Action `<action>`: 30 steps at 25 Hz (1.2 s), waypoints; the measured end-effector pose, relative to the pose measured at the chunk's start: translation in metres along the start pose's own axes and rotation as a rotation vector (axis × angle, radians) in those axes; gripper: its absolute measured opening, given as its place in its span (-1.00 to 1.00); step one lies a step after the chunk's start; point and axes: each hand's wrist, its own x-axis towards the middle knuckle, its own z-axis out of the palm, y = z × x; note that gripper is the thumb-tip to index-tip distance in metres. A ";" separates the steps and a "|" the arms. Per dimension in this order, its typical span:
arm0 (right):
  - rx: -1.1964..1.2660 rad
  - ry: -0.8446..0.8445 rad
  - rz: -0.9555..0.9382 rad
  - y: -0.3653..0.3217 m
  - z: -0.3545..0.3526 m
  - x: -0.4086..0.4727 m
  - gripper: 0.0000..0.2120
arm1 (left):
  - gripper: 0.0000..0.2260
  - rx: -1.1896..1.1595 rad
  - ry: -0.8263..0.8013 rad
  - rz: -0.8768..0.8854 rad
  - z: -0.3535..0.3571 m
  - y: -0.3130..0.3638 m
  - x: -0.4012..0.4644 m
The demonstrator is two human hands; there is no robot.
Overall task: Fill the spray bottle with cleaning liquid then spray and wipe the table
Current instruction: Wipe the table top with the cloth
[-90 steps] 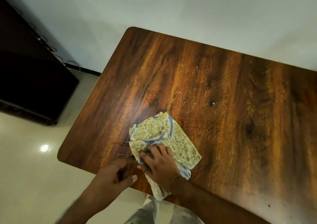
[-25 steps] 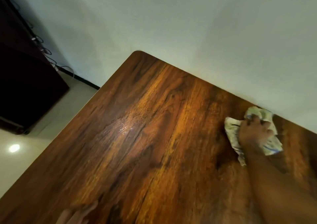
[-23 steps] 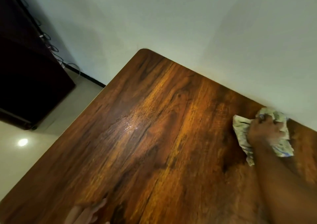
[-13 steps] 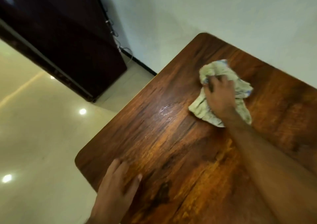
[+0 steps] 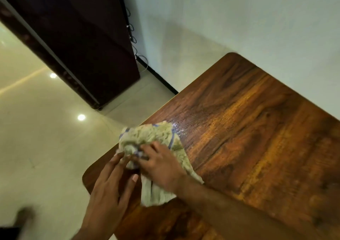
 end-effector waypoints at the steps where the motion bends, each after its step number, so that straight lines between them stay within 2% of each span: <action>1: -0.051 0.031 0.086 0.032 -0.009 0.014 -0.66 | -0.53 0.030 -0.021 0.027 0.003 -0.001 0.003; 5: -0.250 0.020 0.497 0.187 -0.058 0.050 -0.61 | -0.32 0.195 -0.196 0.127 0.019 -0.007 0.021; 8: -0.407 -0.013 0.770 0.291 -0.089 0.044 -0.59 | -0.33 0.299 -0.205 0.137 0.023 -0.017 0.025; 11: -0.366 0.110 1.008 0.340 -0.100 0.036 -0.62 | -0.36 0.302 -0.103 0.067 0.022 -0.032 0.013; 14: -0.279 0.130 1.093 0.340 -0.098 0.052 -0.61 | -0.56 0.174 -0.047 -0.036 0.012 -0.040 -0.012; 17: -0.190 0.170 1.042 0.305 -0.099 0.066 -0.61 | -0.73 0.051 0.038 -0.093 -0.005 -0.037 -0.032; 19: -0.143 0.177 0.954 0.254 -0.089 0.075 -0.61 | -0.70 -0.035 0.052 -0.178 -0.016 -0.040 -0.038; 21: -0.097 0.131 0.851 0.180 -0.070 0.083 -0.61 | -0.69 -0.068 0.088 -0.240 -0.025 -0.047 -0.045; 26: -0.055 -0.035 0.657 -0.025 -0.015 0.089 -0.63 | -0.70 -0.083 0.164 -0.203 -0.044 -0.066 -0.053; 30: 0.135 -0.050 0.661 -0.158 0.011 0.063 -0.60 | -0.70 -0.070 0.171 -0.119 -0.052 -0.067 -0.059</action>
